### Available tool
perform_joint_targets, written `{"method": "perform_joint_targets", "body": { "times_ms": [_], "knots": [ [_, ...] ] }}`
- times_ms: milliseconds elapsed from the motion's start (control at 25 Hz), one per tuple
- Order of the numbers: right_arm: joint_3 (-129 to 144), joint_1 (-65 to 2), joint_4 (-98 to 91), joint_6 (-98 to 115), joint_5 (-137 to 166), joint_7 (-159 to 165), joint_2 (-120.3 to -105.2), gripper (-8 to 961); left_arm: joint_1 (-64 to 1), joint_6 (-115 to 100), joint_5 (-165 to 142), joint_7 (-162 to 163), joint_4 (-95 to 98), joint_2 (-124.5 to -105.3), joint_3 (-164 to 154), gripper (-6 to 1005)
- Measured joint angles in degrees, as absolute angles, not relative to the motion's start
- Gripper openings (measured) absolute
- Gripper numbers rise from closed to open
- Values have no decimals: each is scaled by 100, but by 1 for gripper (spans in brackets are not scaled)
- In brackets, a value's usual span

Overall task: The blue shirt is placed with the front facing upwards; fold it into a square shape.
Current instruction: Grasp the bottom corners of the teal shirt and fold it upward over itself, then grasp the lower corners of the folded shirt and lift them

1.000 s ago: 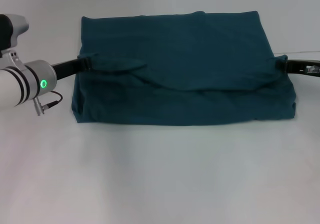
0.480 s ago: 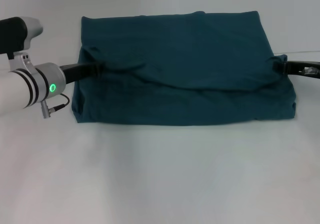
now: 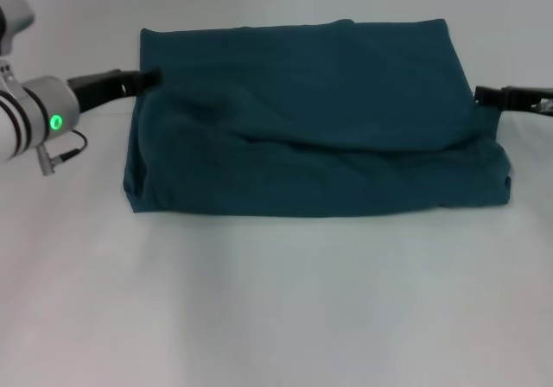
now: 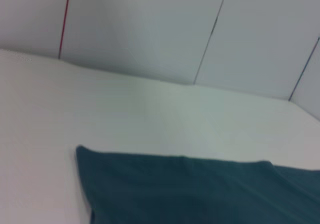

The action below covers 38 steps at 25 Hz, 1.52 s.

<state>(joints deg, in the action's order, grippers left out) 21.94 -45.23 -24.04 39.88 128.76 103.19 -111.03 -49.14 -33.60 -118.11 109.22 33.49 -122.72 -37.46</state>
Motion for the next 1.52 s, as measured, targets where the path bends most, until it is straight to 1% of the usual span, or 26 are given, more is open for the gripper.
{"method": "perform_joint_targets", "body": {
  "times_ms": [240, 320, 440, 680, 800, 960, 1080, 1120, 1160, 1360, 1520],
  "knots": [
    [2181, -4434, -2645, 4177, 12850, 10423, -11101, 596, -4646, -3612, -11811, 11160, 3896, -12285, -3708, 760],
    [2176, -4343, -2723, 4329, 12770, 10423, -11117, 636, -4498, -3905, -11808, 11306, 4121, -12290, -3709, 817],
    [2195, -4139, -2864, 4714, 12593, 10424, -11133, 696, -4280, -4433, -11802, 11471, 4385, -12288, -3706, 825],
    [2208, -3635, -3229, 5574, 12415, 10457, -11198, 687, -3916, -5081, -11796, 11526, 4573, -12249, -3697, 831],
    [2282, -3406, -3367, 5956, 12436, 10696, -11195, 686, -3748, -5336, -11800, 11527, 4631, -12249, -3699, 829],
    [2410, -3211, -3424, 6396, 12447, 10949, -11079, 684, -3523, -5756, -11833, 11515, 4773, -12253, -3698, 829],
    [2460, -3139, -3437, 6659, 12558, 11231, -10950, 682, -3429, -5902, -11863, 11466, 4785, -12266, -3715, 829],
    [2502, -3142, -3451, 6749, 12747, 11467, -10886, 682, -3409, -5902, -11870, 11435, 4778, -12271, -3719, 829],
    [2502, -3142, -3451, 6749, 12747, 11467, -10886, 682, -3388, -5891, -11878, 11388, 4755, -12278, -3727, 828],
    [2864, -3296, -3479, 6831, 13314, 12307, -10786, 682, -3303, -5863, -11932, 11183, 4639, -12303, -3745, 828],
    [3042, -3401, -3481, 6855, 13445, 12578, -10786, 682, -3270, -5860, -12122, 11158, 4598, -12315, -3734, 828]
  ]
}}
